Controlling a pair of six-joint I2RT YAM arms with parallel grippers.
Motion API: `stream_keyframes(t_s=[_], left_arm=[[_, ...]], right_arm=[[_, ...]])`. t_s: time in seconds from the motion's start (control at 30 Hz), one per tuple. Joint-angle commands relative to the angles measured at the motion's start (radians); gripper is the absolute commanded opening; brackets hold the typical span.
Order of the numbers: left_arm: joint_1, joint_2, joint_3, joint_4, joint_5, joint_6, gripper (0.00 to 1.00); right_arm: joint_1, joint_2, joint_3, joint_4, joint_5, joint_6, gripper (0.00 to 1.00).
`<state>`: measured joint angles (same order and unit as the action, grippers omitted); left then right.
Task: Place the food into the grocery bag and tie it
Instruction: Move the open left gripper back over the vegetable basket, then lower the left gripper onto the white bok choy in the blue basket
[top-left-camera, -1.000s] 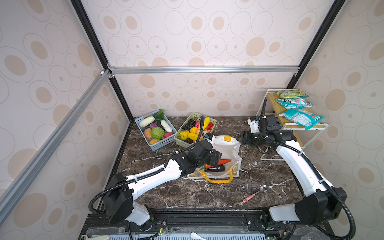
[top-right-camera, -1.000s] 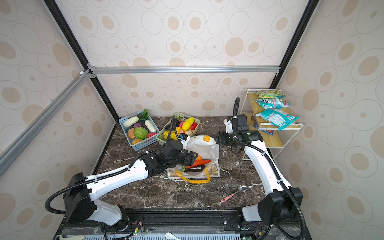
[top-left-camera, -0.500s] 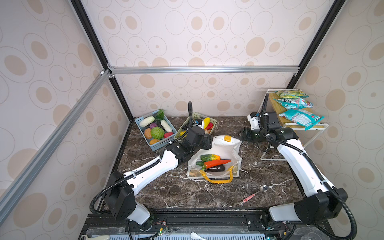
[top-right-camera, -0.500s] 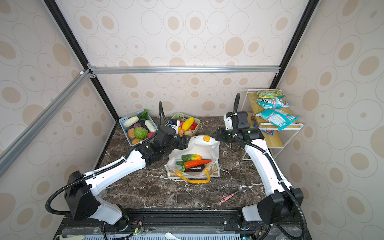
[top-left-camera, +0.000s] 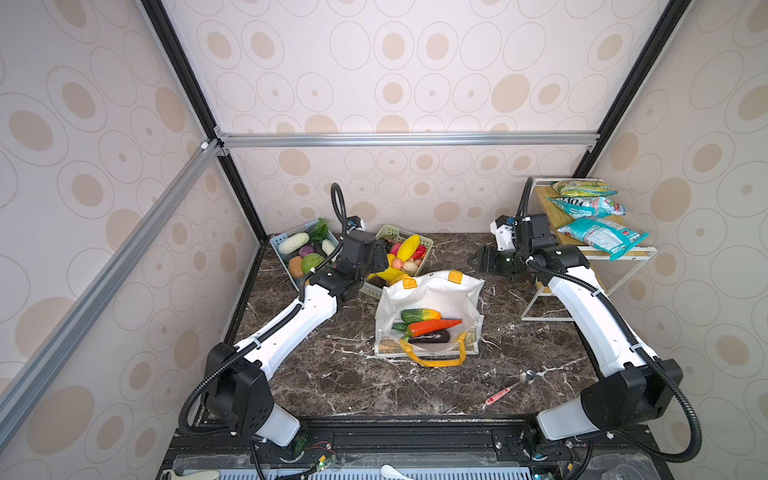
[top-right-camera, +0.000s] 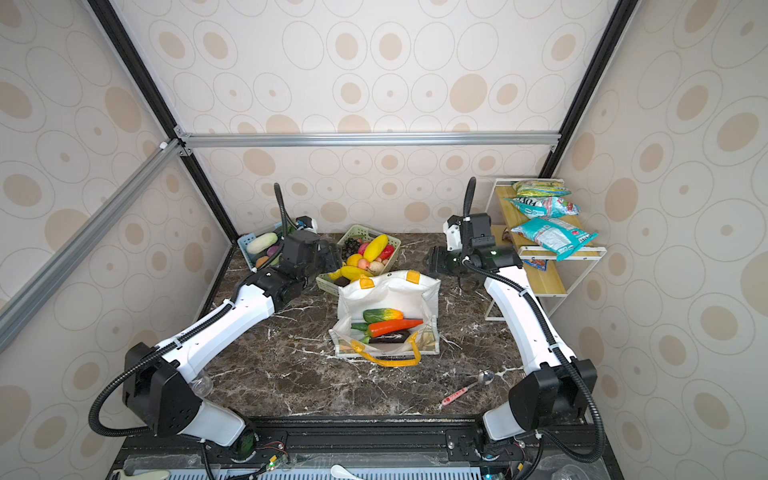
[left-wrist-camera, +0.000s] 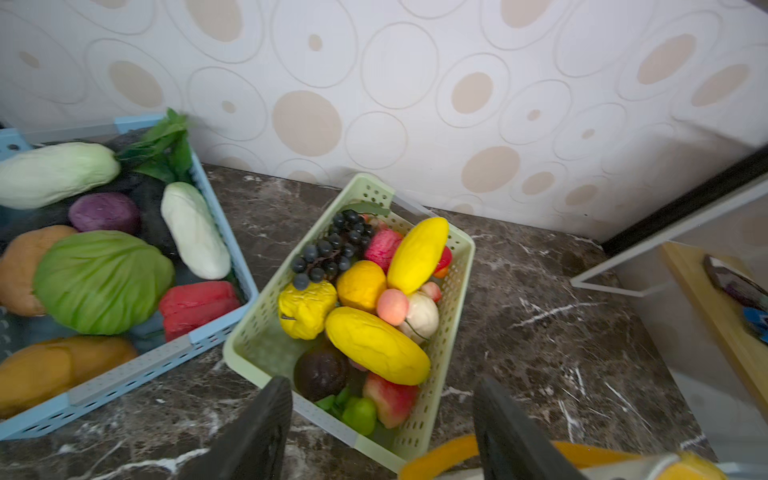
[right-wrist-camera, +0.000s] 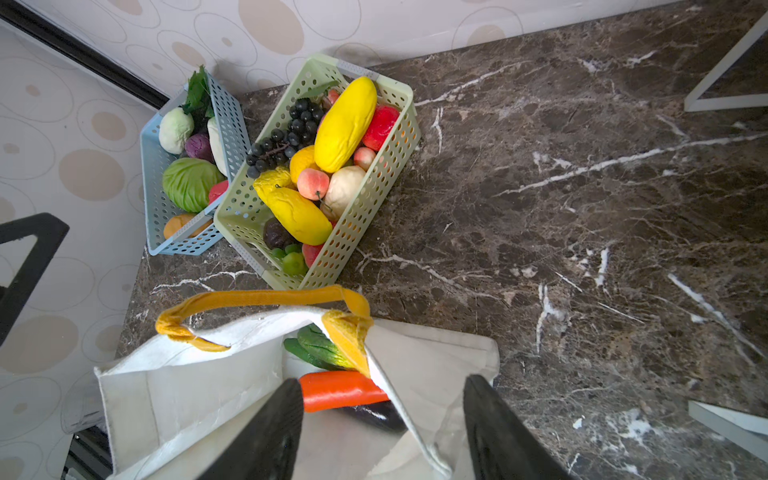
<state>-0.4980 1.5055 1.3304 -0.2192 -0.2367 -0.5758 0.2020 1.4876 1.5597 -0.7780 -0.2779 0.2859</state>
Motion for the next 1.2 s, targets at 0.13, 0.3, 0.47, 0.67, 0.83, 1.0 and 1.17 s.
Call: stream_keyframes(t_s=[0.13,0.3,0.47,0.67,0.83,1.0,1.17], left_arm=[[0.125,0.010,0.012,-0.023,-0.011,0.007,0.69],[0.198,0.057,0.017,-0.013,0.014,0.010,0.69],[0.249,0.135,0.040,0.000,0.020,0.005,0.68],[0.276,0.248,0.103,0.012,0.031,-0.020,0.68],[0.298,0.341,0.148,0.013,0.028,-0.074,0.67],[0.324,0.427,0.201,0.018,0.039,-0.124,0.60],[0.340,0.518,0.284,0.000,0.042,-0.156,0.56]], right_arm=[[0.023,0.031,0.062,-0.015,-0.020,-0.017,0.64],[0.037,0.042,0.087,-0.019,-0.022,-0.020,0.64],[0.046,0.062,0.115,-0.028,-0.021,-0.022,0.64],[0.052,0.083,0.141,-0.033,-0.020,-0.024,0.64],[0.056,0.100,0.155,-0.041,-0.017,-0.026,0.64],[0.059,0.105,0.154,-0.041,-0.014,-0.023,0.64],[0.066,0.094,0.134,-0.033,-0.004,-0.015,0.64]])
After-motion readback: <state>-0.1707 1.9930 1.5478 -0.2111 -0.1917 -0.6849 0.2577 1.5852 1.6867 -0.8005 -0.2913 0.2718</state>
